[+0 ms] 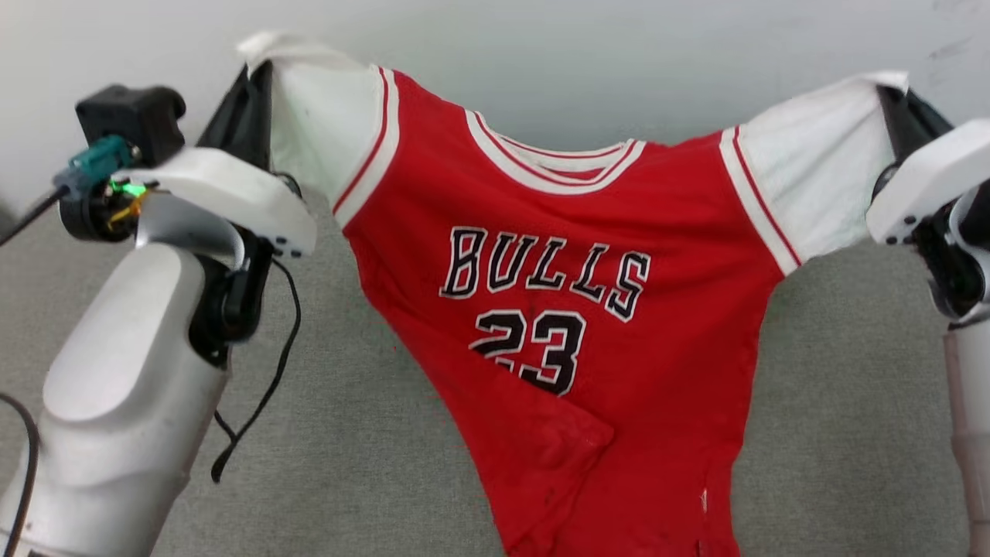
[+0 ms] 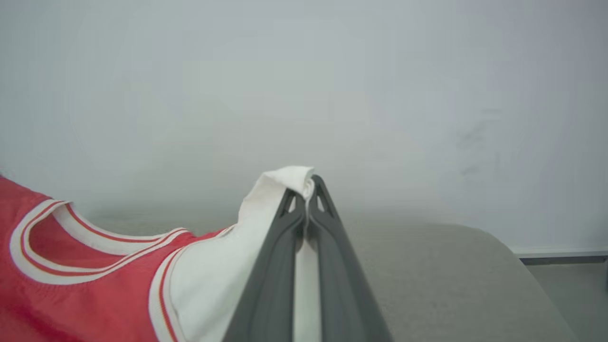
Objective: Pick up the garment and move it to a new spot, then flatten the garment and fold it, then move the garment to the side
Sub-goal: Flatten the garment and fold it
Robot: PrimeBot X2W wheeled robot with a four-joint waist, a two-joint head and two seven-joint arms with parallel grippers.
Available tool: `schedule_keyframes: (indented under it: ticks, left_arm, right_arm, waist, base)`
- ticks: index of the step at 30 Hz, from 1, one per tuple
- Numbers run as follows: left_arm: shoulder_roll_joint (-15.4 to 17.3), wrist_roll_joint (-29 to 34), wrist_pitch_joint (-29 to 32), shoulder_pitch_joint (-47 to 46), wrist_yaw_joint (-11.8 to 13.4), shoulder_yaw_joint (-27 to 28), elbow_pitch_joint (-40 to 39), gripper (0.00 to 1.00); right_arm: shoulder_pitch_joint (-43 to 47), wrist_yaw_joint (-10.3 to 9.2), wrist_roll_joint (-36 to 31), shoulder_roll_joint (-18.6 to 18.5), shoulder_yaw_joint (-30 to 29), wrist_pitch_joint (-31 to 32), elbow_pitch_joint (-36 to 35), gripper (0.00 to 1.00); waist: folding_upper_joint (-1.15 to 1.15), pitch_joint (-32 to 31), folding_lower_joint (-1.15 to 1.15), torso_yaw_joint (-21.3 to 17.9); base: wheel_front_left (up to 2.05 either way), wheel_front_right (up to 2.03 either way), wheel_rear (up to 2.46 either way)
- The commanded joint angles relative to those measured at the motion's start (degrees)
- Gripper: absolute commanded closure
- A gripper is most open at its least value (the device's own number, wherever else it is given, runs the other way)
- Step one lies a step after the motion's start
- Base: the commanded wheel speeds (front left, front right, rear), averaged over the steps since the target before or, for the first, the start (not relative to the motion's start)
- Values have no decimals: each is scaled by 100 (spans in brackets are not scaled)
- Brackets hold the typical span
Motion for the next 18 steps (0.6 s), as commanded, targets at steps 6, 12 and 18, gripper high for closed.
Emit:
schedule_keyframes:
  ticks: [6, 12, 18]
  left_arm:
    - [-192, 123, -594, -1406, -378, 191, 684, 100]
    - [-153, 270, -913, -2908, -698, 378, 1367, 100]
    - [-55, 416, -1059, -4016, -872, 535, 1724, 100]
  right_arm:
    - [-1329, -2, -84, 109, -47, -494, 284, 100]
    - [-2726, -2, -182, 157, -64, -822, 632, 100]
    - [-3854, -2, -265, 232, 17, -1135, 934, 100]
  waist:
    - [0, 636, 0, -79]
    - [0, 1357, 0, -145]
    - [0, 1865, 0, -248]
  base:
    - [0, 0, 0]
    - [0, 0, 0]
    - [0, 0, 0]
